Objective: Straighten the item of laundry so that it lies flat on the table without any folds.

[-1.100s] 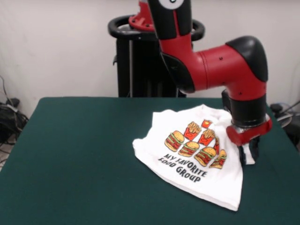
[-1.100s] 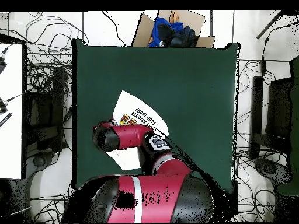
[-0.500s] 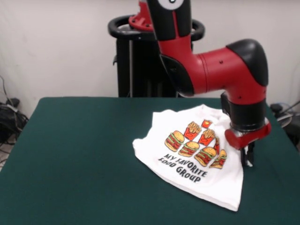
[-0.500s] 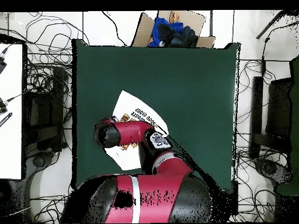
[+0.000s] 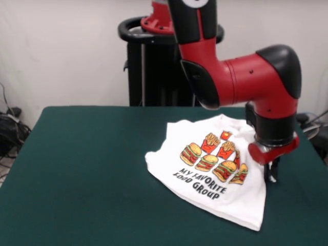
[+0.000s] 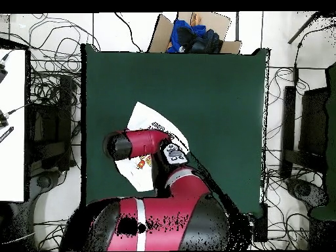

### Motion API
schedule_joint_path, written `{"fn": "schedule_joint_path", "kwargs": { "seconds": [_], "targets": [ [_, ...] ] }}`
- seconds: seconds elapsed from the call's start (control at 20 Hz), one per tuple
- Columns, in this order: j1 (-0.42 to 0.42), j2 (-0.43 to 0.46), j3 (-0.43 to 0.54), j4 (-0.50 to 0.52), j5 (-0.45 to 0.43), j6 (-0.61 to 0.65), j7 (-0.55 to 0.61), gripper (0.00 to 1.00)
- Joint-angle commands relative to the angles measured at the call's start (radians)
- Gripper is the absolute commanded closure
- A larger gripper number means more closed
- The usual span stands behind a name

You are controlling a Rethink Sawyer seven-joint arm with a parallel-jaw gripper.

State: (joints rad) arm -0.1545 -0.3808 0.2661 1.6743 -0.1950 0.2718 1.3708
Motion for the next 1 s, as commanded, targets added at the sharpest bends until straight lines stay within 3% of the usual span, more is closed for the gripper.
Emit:
{"fn": "schedule_joint_path", "kwargs": {
  "seconds": [0.05, 0.5, 0.7, 1.0],
  "targets": [
    [0.027, 0.142, -0.037, -0.124, 0.023, 0.051, 0.142, 1.00],
    [0.033, 0.160, -0.036, -0.139, 0.025, 0.101, 0.151, 1.00],
    [-0.027, 0.120, 0.047, -0.064, 0.031, 0.081, 0.127, 1.00],
    [-0.037, 0.069, 0.090, -0.014, 0.020, 0.104, 0.102, 1.00]
  ]
}}
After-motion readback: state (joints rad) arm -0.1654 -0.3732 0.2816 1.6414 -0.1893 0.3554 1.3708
